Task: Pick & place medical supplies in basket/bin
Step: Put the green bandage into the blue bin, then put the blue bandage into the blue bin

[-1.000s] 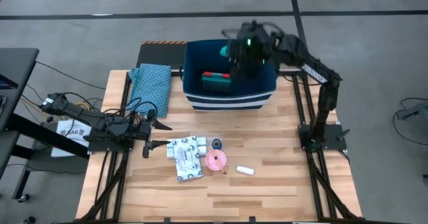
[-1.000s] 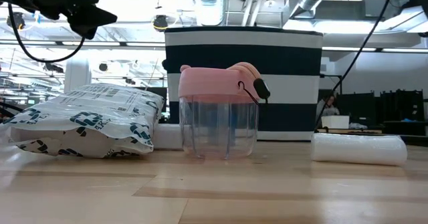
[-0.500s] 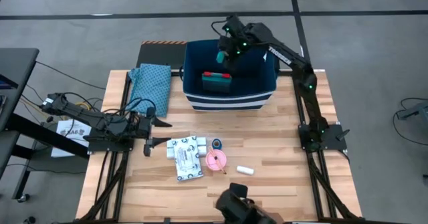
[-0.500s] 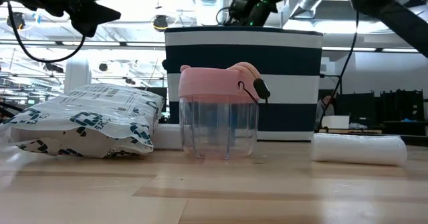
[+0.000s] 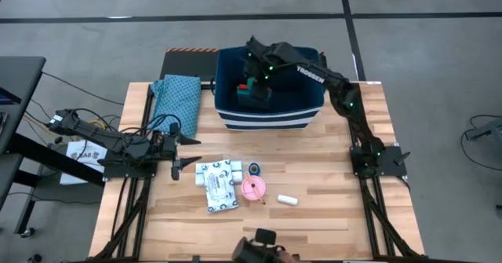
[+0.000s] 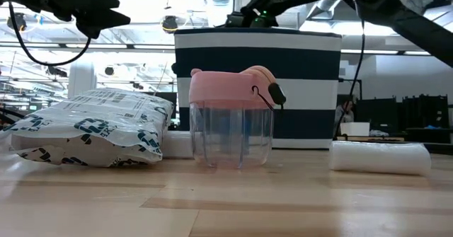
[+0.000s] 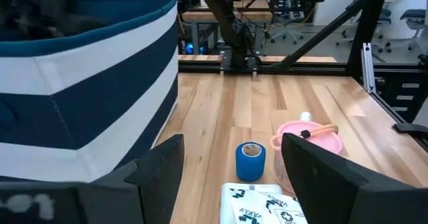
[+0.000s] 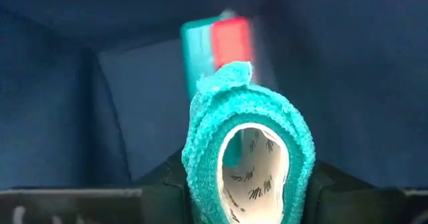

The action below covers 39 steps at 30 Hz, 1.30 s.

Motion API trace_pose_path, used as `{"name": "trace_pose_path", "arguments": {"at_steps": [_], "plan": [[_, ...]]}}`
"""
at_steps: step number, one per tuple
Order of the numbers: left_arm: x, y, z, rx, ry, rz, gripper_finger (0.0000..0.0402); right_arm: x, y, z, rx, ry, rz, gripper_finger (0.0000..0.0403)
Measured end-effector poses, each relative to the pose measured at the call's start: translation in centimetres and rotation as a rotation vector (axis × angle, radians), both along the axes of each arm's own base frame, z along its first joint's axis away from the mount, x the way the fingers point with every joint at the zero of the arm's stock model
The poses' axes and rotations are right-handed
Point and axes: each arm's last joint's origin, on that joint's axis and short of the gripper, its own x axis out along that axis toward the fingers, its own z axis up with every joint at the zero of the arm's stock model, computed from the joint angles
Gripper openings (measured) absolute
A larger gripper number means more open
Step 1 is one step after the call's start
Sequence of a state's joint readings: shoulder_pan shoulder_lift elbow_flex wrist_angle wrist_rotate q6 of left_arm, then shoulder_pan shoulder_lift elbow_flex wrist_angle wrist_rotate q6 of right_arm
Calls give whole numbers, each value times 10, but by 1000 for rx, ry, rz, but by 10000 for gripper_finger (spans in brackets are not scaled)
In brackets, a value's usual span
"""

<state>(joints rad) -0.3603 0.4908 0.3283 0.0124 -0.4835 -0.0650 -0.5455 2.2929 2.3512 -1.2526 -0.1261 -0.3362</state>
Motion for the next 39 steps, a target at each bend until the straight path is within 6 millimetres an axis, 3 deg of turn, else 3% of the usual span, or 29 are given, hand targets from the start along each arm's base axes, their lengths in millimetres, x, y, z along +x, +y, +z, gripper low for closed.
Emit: {"name": "trace_pose_path", "arguments": {"at_steps": [7,11,17,25,32,39], "plan": [[0,0,0,0,1,-5,241,12,17,-2,-82,39,26,163],[0,0,0,2,2,-5,241,15,23,-2,-162,77,37,205],[0,0,0,2,1,-6,241,16,25,-2,-148,77,12,271],[0,0,-2,8,21,-6,241,14,33,3,-137,96,19,290],[0,0,-3,8,25,-6,241,-7,41,38,-237,115,-42,291],[0,0,-3,10,30,-6,241,-42,51,96,-338,18,-122,291]]}}
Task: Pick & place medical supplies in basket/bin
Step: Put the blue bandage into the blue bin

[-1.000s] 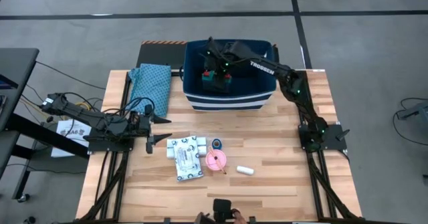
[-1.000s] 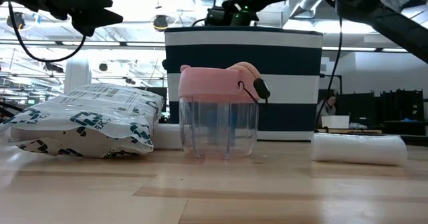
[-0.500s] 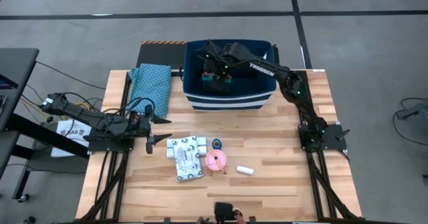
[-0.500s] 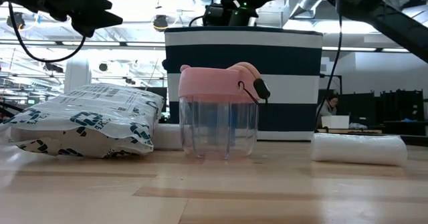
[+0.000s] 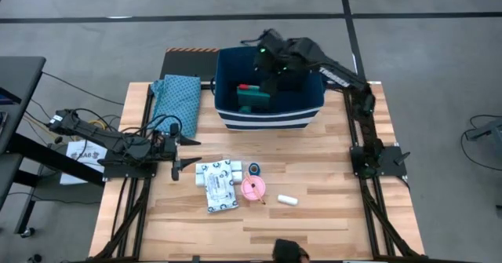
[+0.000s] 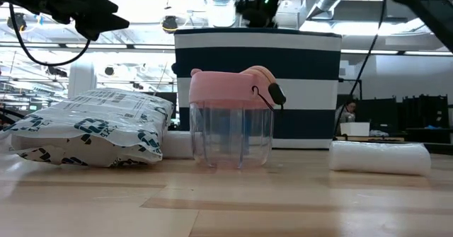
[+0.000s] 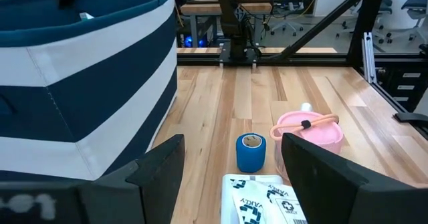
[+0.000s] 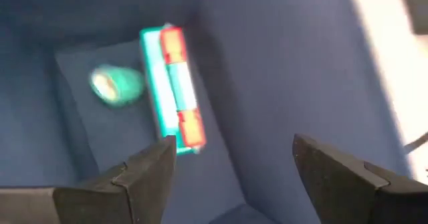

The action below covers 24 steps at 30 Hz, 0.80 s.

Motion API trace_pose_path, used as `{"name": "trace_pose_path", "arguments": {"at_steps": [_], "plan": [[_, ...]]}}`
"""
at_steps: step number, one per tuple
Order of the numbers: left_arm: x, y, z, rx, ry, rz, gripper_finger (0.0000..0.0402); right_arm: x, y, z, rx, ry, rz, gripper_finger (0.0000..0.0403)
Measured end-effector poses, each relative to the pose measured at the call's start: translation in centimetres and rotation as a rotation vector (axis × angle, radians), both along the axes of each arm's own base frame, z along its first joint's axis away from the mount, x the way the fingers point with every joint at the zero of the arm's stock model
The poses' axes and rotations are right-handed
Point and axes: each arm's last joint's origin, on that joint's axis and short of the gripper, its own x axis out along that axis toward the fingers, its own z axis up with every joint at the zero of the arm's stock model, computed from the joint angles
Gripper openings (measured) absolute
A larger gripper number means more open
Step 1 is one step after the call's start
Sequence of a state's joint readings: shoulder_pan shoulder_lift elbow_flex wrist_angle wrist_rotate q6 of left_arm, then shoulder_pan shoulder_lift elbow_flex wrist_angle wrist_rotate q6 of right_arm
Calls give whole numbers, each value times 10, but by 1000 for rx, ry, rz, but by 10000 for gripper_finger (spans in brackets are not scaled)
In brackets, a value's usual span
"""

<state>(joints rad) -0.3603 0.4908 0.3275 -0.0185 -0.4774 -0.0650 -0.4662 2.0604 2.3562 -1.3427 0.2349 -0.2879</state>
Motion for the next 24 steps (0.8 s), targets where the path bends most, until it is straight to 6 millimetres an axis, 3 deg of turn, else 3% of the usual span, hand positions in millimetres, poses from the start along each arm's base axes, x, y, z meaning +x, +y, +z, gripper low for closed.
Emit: {"name": "trace_pose_path", "arguments": {"at_steps": [7,12,18,24], "plan": [[0,0,0,-8,-2,2,241,-46,30,61,-37,-153,7,291],[0,0,0,-9,-2,2,241,-69,64,86,-18,-208,91,291],[0,0,0,-18,-3,3,241,-80,105,87,52,-110,150,291],[0,0,0,-18,-3,3,241,-67,143,80,145,-134,170,291]]}}
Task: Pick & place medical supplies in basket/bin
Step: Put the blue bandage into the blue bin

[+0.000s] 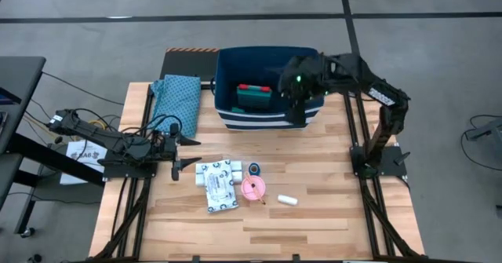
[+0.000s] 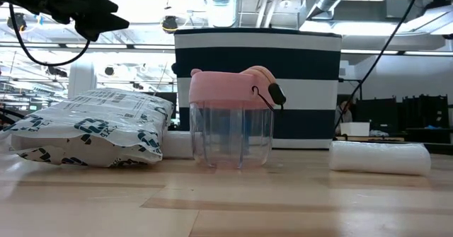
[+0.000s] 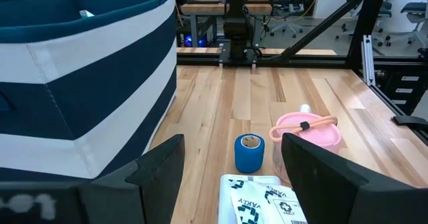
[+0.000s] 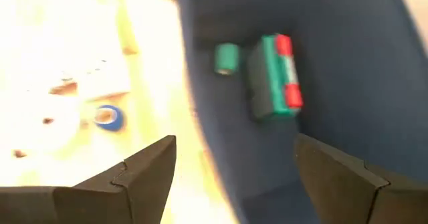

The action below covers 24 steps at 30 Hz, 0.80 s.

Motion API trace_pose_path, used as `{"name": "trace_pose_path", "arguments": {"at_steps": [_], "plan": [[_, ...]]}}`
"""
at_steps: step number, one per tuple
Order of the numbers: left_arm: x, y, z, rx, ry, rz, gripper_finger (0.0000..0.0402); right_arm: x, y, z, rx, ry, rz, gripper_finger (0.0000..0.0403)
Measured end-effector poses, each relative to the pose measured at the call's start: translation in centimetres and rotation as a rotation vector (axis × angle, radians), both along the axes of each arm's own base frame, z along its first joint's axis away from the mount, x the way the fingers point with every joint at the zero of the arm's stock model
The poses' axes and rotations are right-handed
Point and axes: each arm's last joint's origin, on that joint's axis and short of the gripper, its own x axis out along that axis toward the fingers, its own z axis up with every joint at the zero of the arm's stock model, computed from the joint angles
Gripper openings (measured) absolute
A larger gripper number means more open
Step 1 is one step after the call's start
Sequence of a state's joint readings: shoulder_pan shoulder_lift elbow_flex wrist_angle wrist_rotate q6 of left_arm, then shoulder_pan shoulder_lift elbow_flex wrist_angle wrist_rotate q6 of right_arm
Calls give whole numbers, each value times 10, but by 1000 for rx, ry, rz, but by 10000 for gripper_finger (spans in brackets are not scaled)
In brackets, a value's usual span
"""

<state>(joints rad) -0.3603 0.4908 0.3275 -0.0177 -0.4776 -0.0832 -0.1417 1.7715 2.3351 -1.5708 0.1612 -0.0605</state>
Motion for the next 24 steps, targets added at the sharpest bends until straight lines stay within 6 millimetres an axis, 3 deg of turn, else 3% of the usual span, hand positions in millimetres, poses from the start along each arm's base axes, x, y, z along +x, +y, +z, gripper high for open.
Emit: {"name": "trace_pose_path", "arguments": {"at_steps": [10,19,24], "plan": [[0,0,-2,8,22,0,241,36,62,-27,93,57,46,291],[-1,0,-4,22,45,-2,241,79,95,-78,86,209,83,291],[-1,0,-4,26,45,-7,241,87,109,-91,44,260,192,291]]}}
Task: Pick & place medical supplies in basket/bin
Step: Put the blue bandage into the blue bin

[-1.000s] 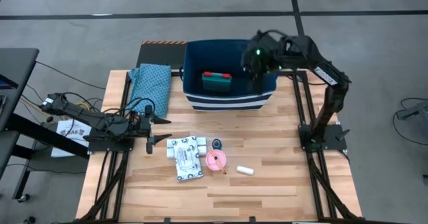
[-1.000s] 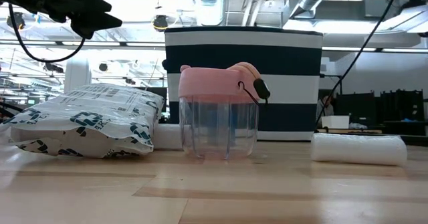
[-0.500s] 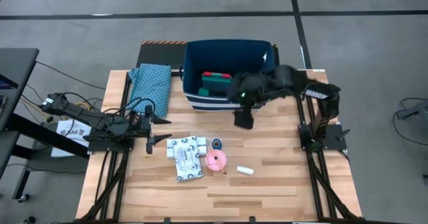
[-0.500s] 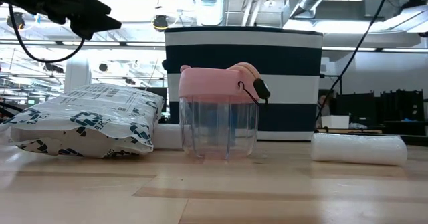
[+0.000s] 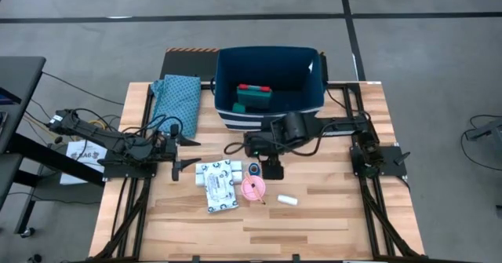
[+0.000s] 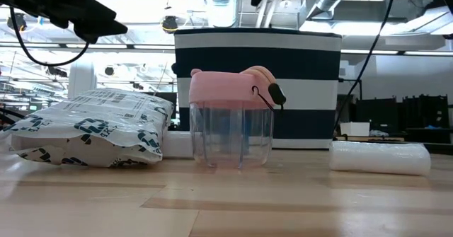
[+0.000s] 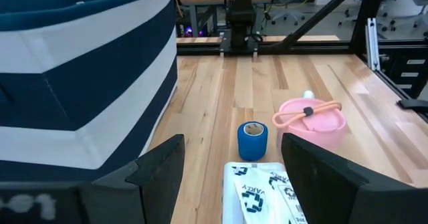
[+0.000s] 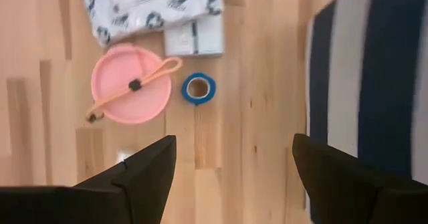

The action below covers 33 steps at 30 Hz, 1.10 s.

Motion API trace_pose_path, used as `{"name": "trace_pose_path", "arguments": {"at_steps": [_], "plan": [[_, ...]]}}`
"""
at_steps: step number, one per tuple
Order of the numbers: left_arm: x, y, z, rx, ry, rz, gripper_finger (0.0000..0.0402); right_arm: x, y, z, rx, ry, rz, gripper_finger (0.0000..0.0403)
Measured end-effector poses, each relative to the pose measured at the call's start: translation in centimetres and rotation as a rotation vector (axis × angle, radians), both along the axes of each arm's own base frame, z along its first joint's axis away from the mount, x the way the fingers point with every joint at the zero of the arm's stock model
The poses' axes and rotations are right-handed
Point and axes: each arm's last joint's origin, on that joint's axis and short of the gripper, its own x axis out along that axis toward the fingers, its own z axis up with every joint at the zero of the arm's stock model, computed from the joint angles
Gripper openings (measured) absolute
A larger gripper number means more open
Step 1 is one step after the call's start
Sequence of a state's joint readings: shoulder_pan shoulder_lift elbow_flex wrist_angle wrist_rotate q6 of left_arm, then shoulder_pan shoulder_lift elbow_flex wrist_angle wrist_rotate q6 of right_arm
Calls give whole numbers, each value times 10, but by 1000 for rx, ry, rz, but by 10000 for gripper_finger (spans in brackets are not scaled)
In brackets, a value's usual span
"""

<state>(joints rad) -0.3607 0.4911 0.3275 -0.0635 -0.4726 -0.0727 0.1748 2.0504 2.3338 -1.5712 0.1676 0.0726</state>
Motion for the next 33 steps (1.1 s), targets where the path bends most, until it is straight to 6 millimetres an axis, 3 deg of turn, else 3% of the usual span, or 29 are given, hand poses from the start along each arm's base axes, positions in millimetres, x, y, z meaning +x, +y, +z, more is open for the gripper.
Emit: {"name": "trace_pose_path", "arguments": {"at_steps": [6,10,14,18,23,27,33], "plan": [[0,-1,0,1,2,-23,241,-7,-4,6,-3,-6,36,291],[0,-1,0,1,1,-22,241,-38,-20,9,-4,30,-27,291],[0,-1,0,3,1,-23,241,-77,-30,-6,25,-16,-123,291],[0,-1,0,1,1,-22,241,-101,-21,-33,124,-275,-170,291],[0,-1,0,-27,-3,-16,241,-110,-7,-65,172,-433,-86,291],[0,-1,1,-32,-14,-16,241,-110,-2,-87,146,-372,-52,291],[0,0,1,-29,-14,-9,241,-92,0,-114,122,-291,-68,291]]}}
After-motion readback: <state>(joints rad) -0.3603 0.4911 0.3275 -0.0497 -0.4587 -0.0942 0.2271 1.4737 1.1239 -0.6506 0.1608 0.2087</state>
